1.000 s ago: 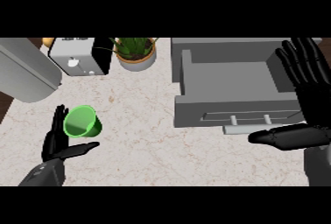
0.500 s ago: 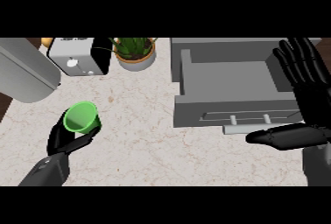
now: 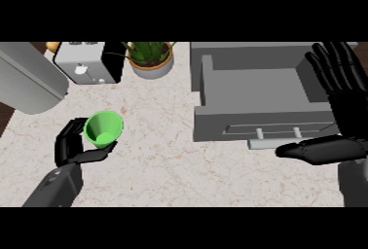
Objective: Pick up the cup, place it into the drawer and close the drawer
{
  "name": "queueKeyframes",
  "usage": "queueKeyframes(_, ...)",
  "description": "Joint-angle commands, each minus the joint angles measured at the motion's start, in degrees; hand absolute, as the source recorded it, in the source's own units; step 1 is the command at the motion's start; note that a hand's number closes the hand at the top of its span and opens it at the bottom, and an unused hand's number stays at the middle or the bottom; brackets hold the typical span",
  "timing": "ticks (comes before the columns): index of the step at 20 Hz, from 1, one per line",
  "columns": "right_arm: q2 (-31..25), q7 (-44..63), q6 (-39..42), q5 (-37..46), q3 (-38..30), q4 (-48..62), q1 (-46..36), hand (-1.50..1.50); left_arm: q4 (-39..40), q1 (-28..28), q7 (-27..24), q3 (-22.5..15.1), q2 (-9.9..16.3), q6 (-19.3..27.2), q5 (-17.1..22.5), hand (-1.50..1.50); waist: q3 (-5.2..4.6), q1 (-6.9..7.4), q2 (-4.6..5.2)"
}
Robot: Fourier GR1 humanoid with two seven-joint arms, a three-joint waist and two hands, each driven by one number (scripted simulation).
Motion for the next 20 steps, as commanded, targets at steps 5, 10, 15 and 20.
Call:
queueKeyframes(5, -1.17, -2.45, 2.15, -1.87, -2.18, 1.16, 1.85, -1.5, -2.36, -2.87, -7.7, -0.73, -5.64, -1.51, -0.01, 1.5, 0.13, 0.51, -0.34)
queueKeyframes(10, -1.42, 0.81, 0.75, -1.71, -2.45, -1.57, 1.85, -1.5, -6.74, -6.31, -2.08, -3.95, -6.48, -6.38, -0.82, 1.5, 0.22, 1.12, -0.82)
queueKeyframes(15, -0.66, -6.99, 2.43, 0.57, -2.51, 2.92, 5.68, -1.5, -14.38, -9.74, 4.68, -7.44, -7.44, -5.17, -1.56, 1.5, 0.34, 2.2, -1.02)
queueKeyframes(20, -1.77, -1.04, 0.99, -0.96, -3.74, -0.62, 4.25, -1.5, -23.09, -16.37, 17.13, -11.44, -12.38, -2.39, -1.71, 1.5, 0.37, 2.53, -1.54)
